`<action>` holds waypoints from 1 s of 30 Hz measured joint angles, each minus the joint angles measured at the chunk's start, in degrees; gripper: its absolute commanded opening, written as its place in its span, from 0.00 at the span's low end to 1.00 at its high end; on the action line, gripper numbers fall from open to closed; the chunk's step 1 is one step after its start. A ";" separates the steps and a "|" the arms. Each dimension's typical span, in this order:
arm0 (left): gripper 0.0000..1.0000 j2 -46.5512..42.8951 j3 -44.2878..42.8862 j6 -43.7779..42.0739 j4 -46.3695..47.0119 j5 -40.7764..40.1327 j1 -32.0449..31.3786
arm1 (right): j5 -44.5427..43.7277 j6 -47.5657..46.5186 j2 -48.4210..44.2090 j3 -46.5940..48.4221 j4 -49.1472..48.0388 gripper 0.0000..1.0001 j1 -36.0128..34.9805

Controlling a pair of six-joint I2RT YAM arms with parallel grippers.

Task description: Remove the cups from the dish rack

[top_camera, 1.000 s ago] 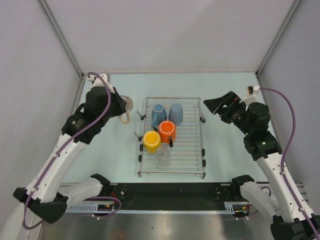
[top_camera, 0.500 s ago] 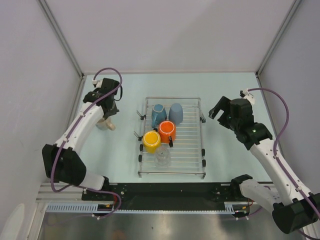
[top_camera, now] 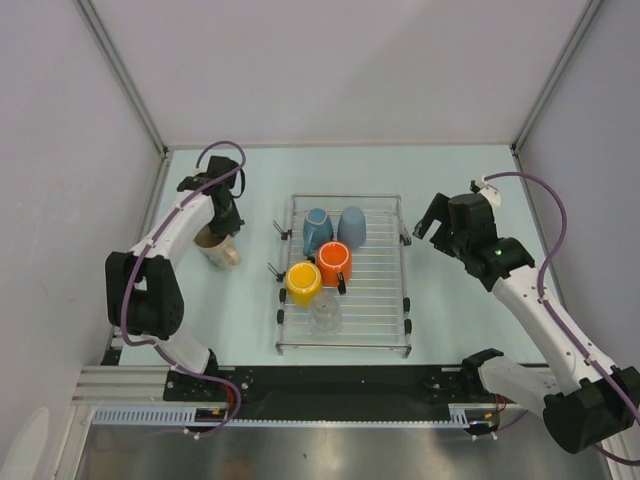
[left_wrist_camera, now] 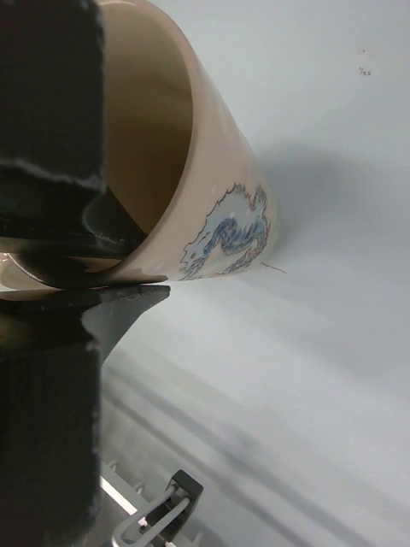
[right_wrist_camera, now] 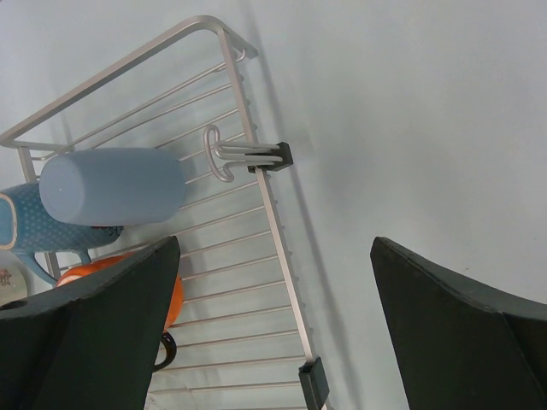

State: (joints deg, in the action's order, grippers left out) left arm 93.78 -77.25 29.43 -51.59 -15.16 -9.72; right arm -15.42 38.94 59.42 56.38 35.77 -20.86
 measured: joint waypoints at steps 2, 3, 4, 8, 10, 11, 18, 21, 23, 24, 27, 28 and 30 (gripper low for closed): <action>0.00 0.33 0.70 0.00 1.20 0.48 0.57 | 0.00 -0.02 0.17 0.00 -0.02 1.00 -0.09; 0.00 0.44 1.16 0.00 1.70 0.61 0.90 | 0.00 -0.02 0.26 0.00 -0.02 1.00 -0.13; 0.00 0.52 1.68 0.00 2.16 0.76 1.20 | 0.00 -0.02 0.31 0.00 -0.02 1.00 -0.20; 0.00 0.61 3.45 -0.09 3.45 1.01 2.43 | 0.00 -0.02 0.61 -0.02 -0.09 1.00 -0.39; 0.00 0.50 3.72 -0.09 3.96 1.03 2.67 | 0.02 0.00 0.92 -0.07 -0.33 1.00 -0.46; 0.00 0.39 3.96 -0.13 4.28 1.03 2.73 | 0.02 0.00 1.09 -0.13 -0.46 1.00 -0.46; 0.23 -0.94 5.14 -0.09 5.09 0.98 2.84 | 0.00 -0.04 2.01 -0.17 -0.48 1.00 -0.85; 0.38 -1.92 5.57 0.00 5.14 1.03 3.17 | 0.00 -0.04 2.01 -0.20 -0.52 1.00 -1.05; 0.50 -3.15 5.57 0.20 5.38 1.05 3.34 | 0.00 -0.04 2.01 -0.20 -0.52 1.00 -1.18; 0.53 -3.82 5.57 0.13 5.46 0.98 3.37 | 0.00 -0.04 2.01 -0.20 -0.55 1.00 -1.25; 0.64 -6.51 5.55 0.35 5.68 0.92 3.41 | -0.17 -0.07 2.03 -0.20 -0.52 1.00 -1.97; 0.66 -7.56 5.46 0.59 5.68 0.87 3.41 | -0.24 -0.04 2.05 -0.20 -0.48 1.00 -2.34; 0.71 -8.87 5.05 0.55 5.62 0.79 3.43 | -0.48 -0.04 2.12 -0.20 -0.48 1.00 -2.86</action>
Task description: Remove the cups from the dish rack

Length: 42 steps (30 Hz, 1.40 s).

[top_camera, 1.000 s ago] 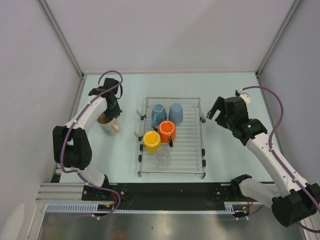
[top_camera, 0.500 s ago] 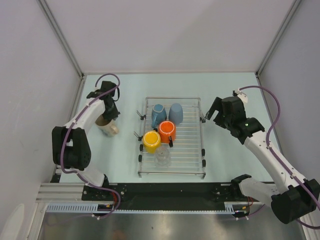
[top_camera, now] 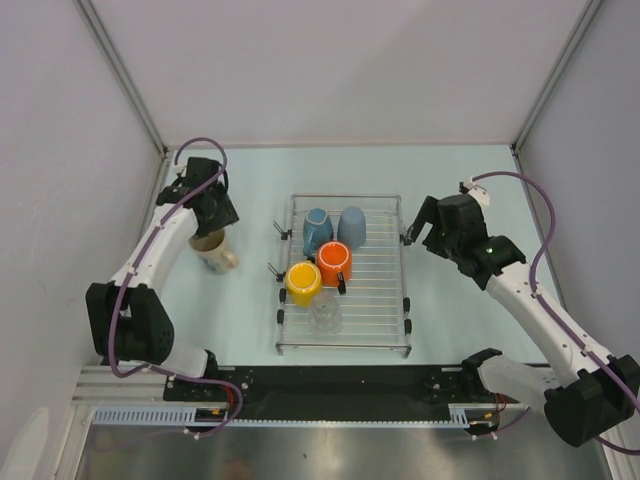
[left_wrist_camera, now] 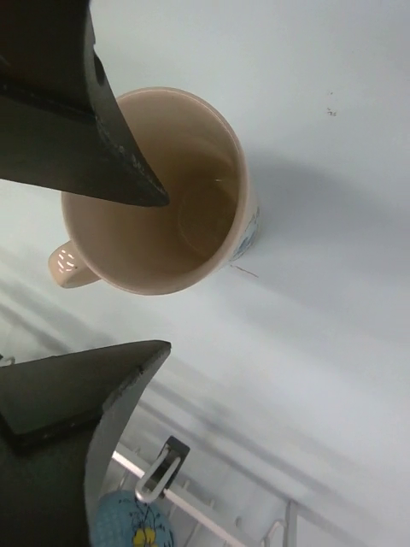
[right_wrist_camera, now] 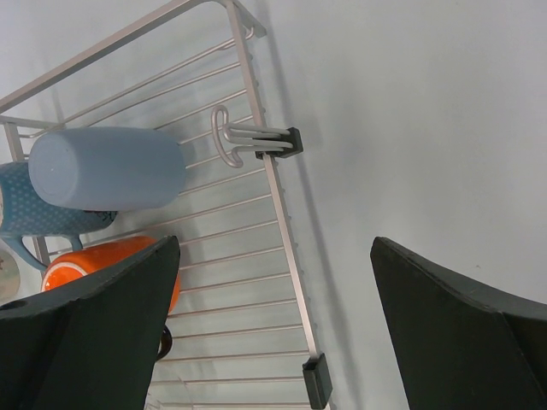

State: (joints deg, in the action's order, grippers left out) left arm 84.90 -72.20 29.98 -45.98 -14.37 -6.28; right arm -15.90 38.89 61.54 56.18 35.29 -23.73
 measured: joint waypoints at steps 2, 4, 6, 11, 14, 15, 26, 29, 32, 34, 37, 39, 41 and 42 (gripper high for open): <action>0.74 -0.87 -0.59 0.04 0.04 0.00 0.00 | -0.39 -0.09 0.07 0.02 0.02 1.00 -0.63; 0.75 -1.92 -1.18 0.11 -0.07 0.00 -0.04 | -1.09 -0.66 0.09 0.07 0.04 1.00 -1.73; 0.74 -2.99 -2.12 0.13 -0.13 -0.22 -0.57 | -2.12 -1.46 0.09 0.17 0.00 1.00 -3.13; 0.75 -6.25 -5.25 0.00 -0.17 -2.03 -5.09 | -11.26 -2.64 -0.35 0.09 -1.51 1.00 -10.14; 0.83 -8.72 -5.73 -0.02 0.28 -3.76 -9.51 | -11.78 -4.46 -1.25 -0.20 -4.00 1.00 -11.08; 0.87 -9.68 -5.70 0.00 0.37 -4.68 -11.74 | -11.32 -5.35 -0.87 0.37 -4.48 1.00 -11.10; 0.98 -17.25 6.45 4.98 2.34 -8.39 -24.57 | -6.34 -11.63 17.51 11.61 -6.64 1.00 -12.17; 0.99 -19.54 8.26 5.57 2.27 -8.87 -25.03 | -5.84 -12.15 21.57 15.37 -7.08 1.00 -12.22; 0.99 -22.25 9.01 5.68 2.86 -9.53 -25.70 | -5.27 -12.15 23.93 17.59 -8.48 1.00 -12.31; 0.99 -24.00 9.55 5.66 3.69 -9.64 -26.01 | -4.96 -12.00 25.24 18.62 -9.14 1.00 -12.52; 0.99 -25.20 10.29 5.64 4.44 -9.73 -26.14 | -4.57 -11.98 28.20 20.98 -9.53 1.00 -13.62; 0.99 -25.09 10.82 5.66 4.79 -9.66 -26.18 | -4.57 -11.98 30.23 22.53 -9.79 1.00 -14.71; 0.99 -24.85 11.58 5.84 4.94 -9.60 -26.21 | -4.50 -11.98 31.80 23.32 -10.10 1.00 -15.58; 1.00 -24.72 12.00 6.03 4.94 -9.49 -26.21 | -4.46 -11.98 32.57 23.61 -10.12 1.00 -15.98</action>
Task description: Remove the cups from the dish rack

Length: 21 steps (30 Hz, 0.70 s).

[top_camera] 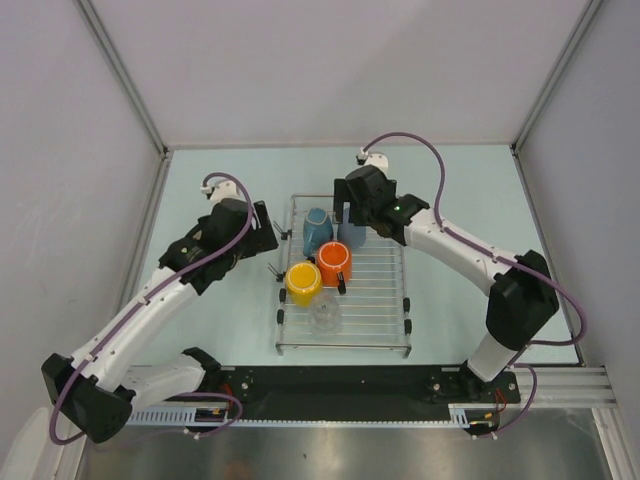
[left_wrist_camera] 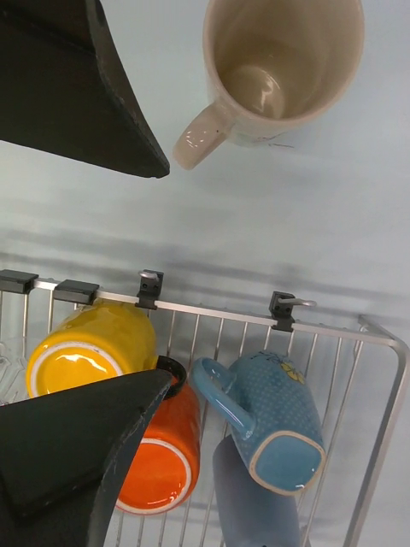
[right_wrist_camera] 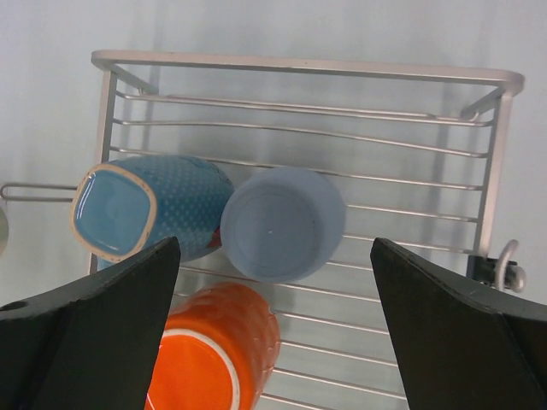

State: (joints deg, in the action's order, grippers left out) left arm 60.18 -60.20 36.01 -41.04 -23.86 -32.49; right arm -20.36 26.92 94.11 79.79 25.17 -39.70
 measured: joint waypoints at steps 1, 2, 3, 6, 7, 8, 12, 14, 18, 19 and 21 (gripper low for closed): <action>1.00 0.13 0.35 0.04 0.02 0.07 -0.04 | 0.09 0.00 0.68 0.26 0.07 1.00 -0.39; 0.99 0.22 0.63 0.07 0.02 0.09 -0.04 | 0.11 0.00 1.33 0.50 0.09 1.00 -0.66; 0.99 0.31 0.85 0.09 0.07 0.11 -0.09 | 0.09 -0.02 1.92 0.74 0.11 1.00 -0.81; 0.99 0.46 1.42 0.17 0.24 0.26 -0.20 | -0.15 -0.02 3.13 0.94 0.15 1.00 -0.81; 0.99 0.57 1.44 0.20 0.31 0.31 -0.22 | -0.20 -0.02 3.45 0.94 0.20 1.00 -0.81; 1.00 0.61 1.49 0.20 0.48 0.35 -0.24 | -0.26 -0.04 3.85 1.05 0.22 1.00 -0.81; 0.99 0.70 1.64 0.22 1.03 0.50 -0.26 | -0.52 -0.22 6.16 2.34 0.24 1.00 -0.66; 0.99 0.79 1.70 0.24 1.20 0.52 -0.28 | -0.55 -0.35 7.87 3.39 0.15 1.00 -0.66; 0.99 0.96 2.36 0.57 1.60 0.66 -0.28 | -0.55 -0.74 11.54 5.38 0.28 1.00 -0.63; 0.99 0.98 2.47 0.59 1.55 0.70 -0.28 | -0.50 -0.85 12.33 5.77 0.35 1.00 -0.55; 0.99 1.03 2.58 0.59 1.60 0.72 -0.28 | -0.59 -0.85 13.51 6.27 0.52 1.00 -0.42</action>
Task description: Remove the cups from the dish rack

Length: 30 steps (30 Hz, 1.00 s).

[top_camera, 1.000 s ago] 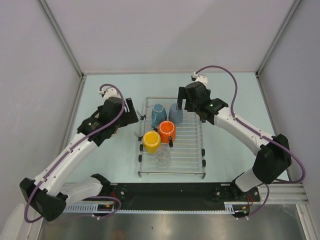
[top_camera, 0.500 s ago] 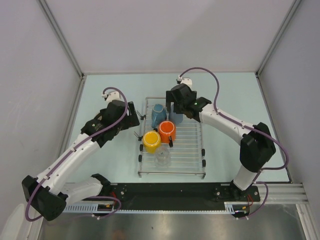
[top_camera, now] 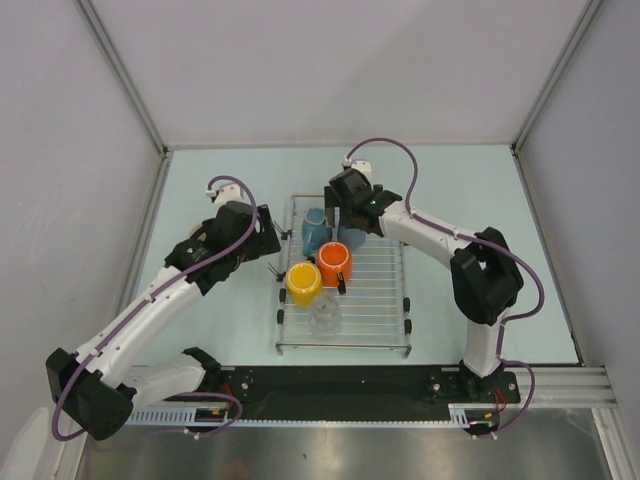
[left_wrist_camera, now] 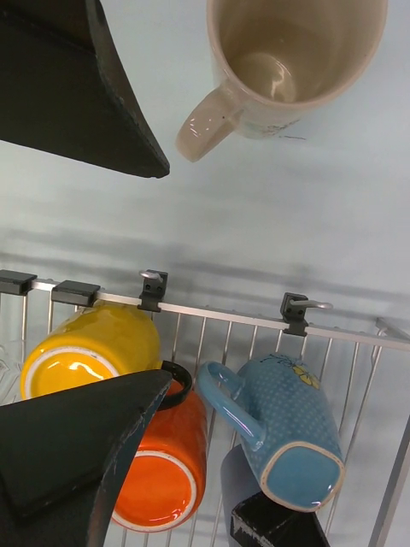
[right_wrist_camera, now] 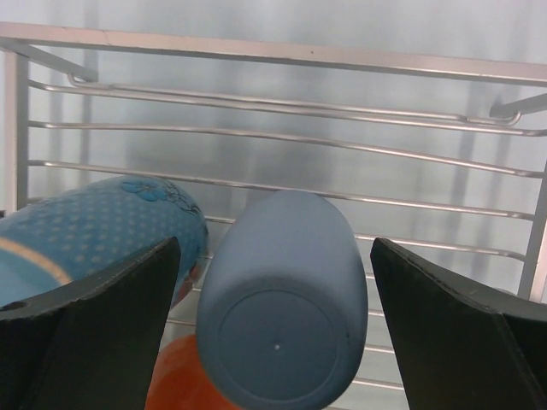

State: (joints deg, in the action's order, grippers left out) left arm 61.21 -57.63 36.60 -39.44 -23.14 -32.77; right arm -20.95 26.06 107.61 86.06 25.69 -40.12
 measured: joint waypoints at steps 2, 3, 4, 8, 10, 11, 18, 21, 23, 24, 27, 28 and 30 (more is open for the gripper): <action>0.99 0.02 0.07 0.02 0.00 0.11 0.00 | 0.00 0.04 0.68 0.02 0.33 0.83 0.26; 0.99 0.02 0.11 0.02 0.00 0.24 0.00 | -0.02 0.04 0.81 0.02 0.52 0.78 0.31; 0.99 0.09 0.11 0.02 0.00 0.39 -0.02 | -0.09 0.04 0.83 0.02 0.63 0.74 0.39; 0.99 0.42 0.22 0.04 0.39 0.90 -0.11 | -1.18 0.48 0.76 -0.09 0.37 0.46 0.37; 0.99 0.52 0.31 0.07 0.66 1.01 -0.17 | -1.68 0.68 0.37 -0.79 -0.07 0.24 0.37; 0.98 0.52 0.35 0.09 0.81 1.05 -0.22 | -1.88 0.70 0.07 -1.18 -0.17 0.14 0.37; 0.95 0.52 0.63 0.50 1.20 1.03 -0.83 | -3.17 1.07 -1.90 -3.21 0.50 0.00 0.37; 0.95 0.52 0.63 0.44 1.22 0.94 -0.96 | -4.35 1.22 -3.28 -3.74 1.79 0.00 0.37; 0.95 0.52 0.61 0.39 1.22 0.74 -0.98 | -4.85 1.29 -5.03 -3.98 2.67 0.00 0.37; 0.96 0.52 0.61 0.33 1.22 0.57 -0.98 | -5.05 1.29 -6.38 -4.09 3.17 0.00 0.37; 0.95 0.72 0.20 -0.13 1.22 0.35 -0.98 | -5.20 1.33 -11.56 -4.22 3.69 0.00 0.37; 0.94 0.98 -0.22 -0.22 1.22 0.35 -0.98 | -5.07 1.42 -14.73 -4.28 3.65 0.00 0.37; 0.94 1.51 -1.25 -0.61 1.49 0.44 -1.01 | -4.85 1.60 -18.38 -4.44 3.43 0.00 0.35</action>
State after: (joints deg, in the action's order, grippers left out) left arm 62.72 -58.87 35.99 -37.95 -22.70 -33.78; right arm -25.80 27.66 89.23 81.62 29.12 -39.77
